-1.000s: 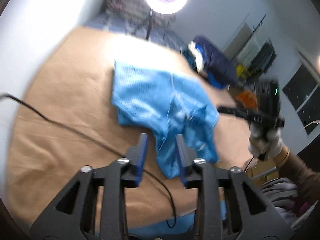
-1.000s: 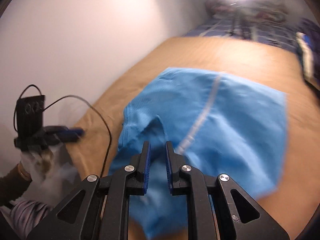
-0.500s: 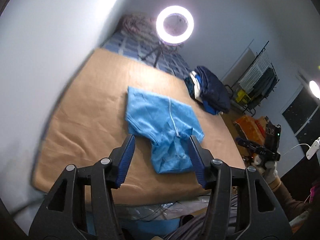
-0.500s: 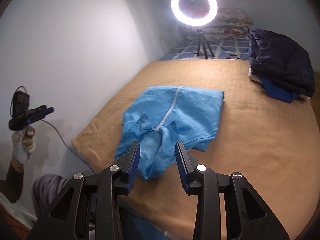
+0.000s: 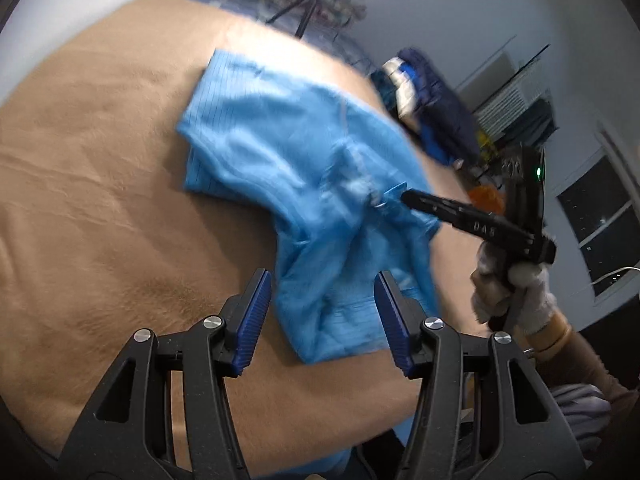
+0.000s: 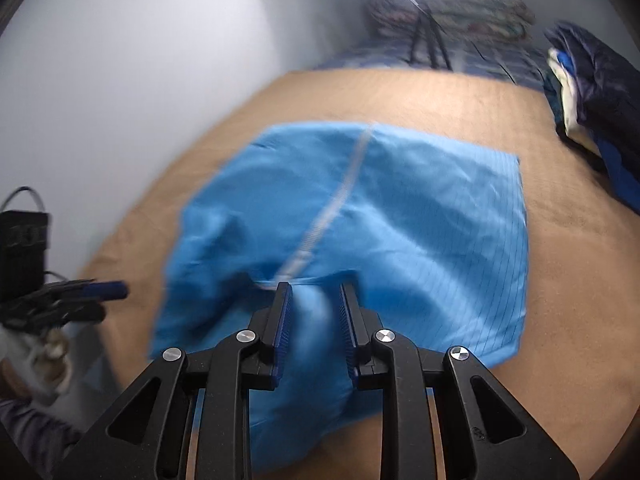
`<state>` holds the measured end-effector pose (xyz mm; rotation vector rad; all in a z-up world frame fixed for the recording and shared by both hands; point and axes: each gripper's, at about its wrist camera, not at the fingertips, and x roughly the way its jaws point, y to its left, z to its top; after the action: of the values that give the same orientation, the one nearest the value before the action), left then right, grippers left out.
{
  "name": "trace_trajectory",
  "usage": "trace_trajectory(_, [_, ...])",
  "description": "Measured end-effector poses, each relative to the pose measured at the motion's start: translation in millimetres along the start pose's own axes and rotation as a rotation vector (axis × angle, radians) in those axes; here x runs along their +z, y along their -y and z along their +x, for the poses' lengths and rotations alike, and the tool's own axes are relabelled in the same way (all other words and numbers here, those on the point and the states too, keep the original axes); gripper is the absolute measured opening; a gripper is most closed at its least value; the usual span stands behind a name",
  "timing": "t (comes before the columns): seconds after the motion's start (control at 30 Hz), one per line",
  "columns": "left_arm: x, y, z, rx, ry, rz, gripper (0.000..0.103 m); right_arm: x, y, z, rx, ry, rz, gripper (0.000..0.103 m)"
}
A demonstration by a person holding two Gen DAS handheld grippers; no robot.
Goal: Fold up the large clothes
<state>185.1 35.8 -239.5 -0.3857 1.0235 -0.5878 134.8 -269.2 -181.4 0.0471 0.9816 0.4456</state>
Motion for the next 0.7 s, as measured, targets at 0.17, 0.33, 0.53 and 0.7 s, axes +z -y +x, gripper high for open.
trace_trajectory(0.17, [-7,1,9,0.052,-0.066,0.003,0.055,-4,17,-19,-0.090,-0.033,0.070,0.023])
trace_trajectory(0.33, [-18,-4,10,0.123,-0.128,-0.021,0.055,-39,14,-63,0.070,-0.141,0.257,0.043])
trace_trajectory(0.53, [-30,4,0,0.133,-0.133,-0.018,0.055,-66,-24,-89,0.111,-0.172,0.160,0.043])
trace_trajectory(0.7, [-22,0,14,0.140,-0.166,-0.094,0.055,-70,-15,-62,0.087,-0.281,0.329,0.043])
